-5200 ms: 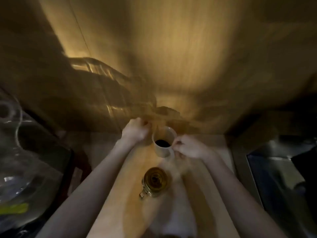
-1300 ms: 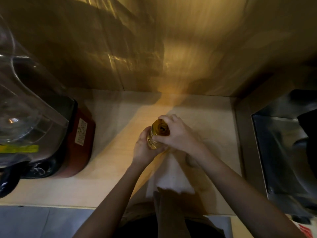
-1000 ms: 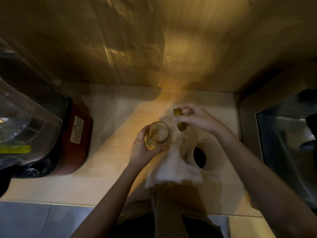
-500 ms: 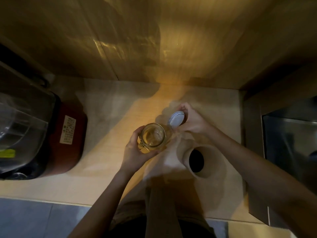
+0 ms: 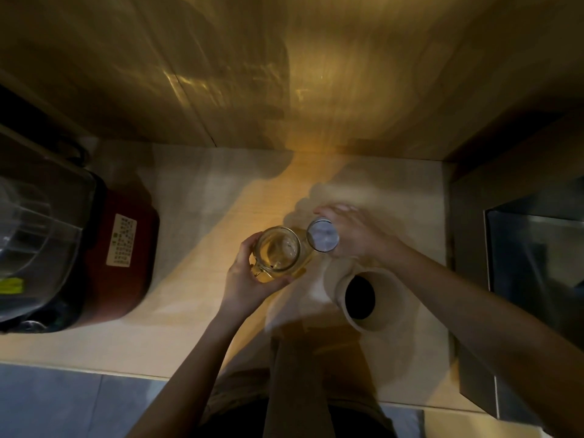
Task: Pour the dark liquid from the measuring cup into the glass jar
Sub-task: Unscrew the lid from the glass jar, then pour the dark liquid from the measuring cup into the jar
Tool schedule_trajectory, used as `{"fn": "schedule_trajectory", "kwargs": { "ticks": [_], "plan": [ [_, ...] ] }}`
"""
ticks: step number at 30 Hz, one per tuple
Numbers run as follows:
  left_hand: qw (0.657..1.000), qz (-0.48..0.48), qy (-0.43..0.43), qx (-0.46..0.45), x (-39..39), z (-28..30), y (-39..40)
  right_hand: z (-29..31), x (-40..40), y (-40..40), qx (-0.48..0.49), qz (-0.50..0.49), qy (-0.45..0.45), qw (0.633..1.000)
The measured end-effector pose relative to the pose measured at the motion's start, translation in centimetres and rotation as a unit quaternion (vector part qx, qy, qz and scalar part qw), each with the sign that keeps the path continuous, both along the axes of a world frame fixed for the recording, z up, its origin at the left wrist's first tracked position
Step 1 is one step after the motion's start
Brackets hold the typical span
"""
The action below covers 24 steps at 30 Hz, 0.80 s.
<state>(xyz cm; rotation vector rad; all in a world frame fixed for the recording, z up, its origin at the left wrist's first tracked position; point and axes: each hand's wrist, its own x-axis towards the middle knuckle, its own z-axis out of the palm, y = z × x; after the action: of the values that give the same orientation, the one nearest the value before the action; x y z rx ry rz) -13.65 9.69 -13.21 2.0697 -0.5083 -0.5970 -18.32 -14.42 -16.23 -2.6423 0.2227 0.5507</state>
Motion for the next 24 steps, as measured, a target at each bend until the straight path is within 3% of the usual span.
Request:
{"fn": "schedule_trajectory", "kwargs": {
  "ticks": [6,12,15,19,24],
  "plan": [
    [1.000,-0.007,0.013,0.004,0.1,0.0,0.0,0.7,-0.3,-0.3,0.000,0.006,0.015,1.000],
    [0.999,-0.005,0.041,0.007,0.1,0.0,0.0,4.2,-0.7,-1.4,0.052,-0.108,-0.033,0.992],
    [0.999,-0.005,0.039,0.022,0.2,0.0,0.0,6.9,-2.0,-0.6,0.115,-0.192,-0.070,0.972],
    [0.999,0.000,0.029,0.040,0.2,0.0,0.0,8.5,-5.4,1.3,0.124,-0.287,-0.139,0.940],
    [0.998,0.025,0.038,0.052,-0.2,0.2,0.0,9.1,-10.2,4.9,0.157,-0.448,-0.214,0.854]
  ]
}}
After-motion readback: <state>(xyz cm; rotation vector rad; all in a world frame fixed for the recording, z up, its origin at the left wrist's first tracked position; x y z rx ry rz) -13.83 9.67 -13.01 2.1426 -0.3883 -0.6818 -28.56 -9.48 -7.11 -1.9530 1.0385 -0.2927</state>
